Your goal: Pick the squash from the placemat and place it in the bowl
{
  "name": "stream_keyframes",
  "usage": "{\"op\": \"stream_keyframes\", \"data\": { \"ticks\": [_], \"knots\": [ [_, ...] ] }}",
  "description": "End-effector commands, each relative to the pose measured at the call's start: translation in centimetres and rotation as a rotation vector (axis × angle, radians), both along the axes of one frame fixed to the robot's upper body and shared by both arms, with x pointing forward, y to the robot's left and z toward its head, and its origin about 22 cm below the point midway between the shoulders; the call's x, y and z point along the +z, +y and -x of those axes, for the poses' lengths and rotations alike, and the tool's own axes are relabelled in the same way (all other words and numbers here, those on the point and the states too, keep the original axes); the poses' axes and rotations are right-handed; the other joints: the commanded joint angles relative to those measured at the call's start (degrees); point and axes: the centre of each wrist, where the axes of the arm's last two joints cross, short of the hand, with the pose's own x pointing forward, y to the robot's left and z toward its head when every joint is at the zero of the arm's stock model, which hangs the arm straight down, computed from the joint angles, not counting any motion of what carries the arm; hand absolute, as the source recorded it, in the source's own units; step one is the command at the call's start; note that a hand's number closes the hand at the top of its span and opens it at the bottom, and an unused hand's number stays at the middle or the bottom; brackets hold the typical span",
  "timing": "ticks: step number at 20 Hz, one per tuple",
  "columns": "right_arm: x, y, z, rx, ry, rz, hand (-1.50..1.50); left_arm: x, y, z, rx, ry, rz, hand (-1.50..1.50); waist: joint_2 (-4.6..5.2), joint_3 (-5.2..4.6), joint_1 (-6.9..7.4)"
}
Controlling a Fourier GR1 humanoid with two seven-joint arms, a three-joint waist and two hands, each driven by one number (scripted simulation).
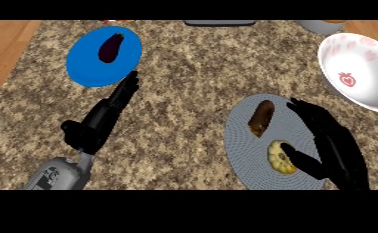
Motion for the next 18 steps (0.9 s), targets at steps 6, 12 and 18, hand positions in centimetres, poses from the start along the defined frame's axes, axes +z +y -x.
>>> {"op": "stream_keyframes", "data": {
  "ticks": [6, 12, 18],
  "knots": [
    [2.0, 0.5, 0.9, -0.194, 0.391, 0.521, -1.5, -0.2, 0.3, -0.1, -0.001, -0.005, -0.005, 0.0, 0.25, -0.43, 0.59],
    [4.2, 6.4, 1.0, -0.286, 0.661, 0.591, -1.5, 0.2, -1.0, -0.1, -0.034, -0.002, -0.007, 0.0, 0.44, -0.19, 1.69],
    [6.0, 12.2, 0.6, -0.328, 0.778, 0.623, -1.5, 0.3, -1.3, -0.4, -0.018, -0.024, -0.013, 0.0, 0.46, 0.12, 1.25]
  ]
}}
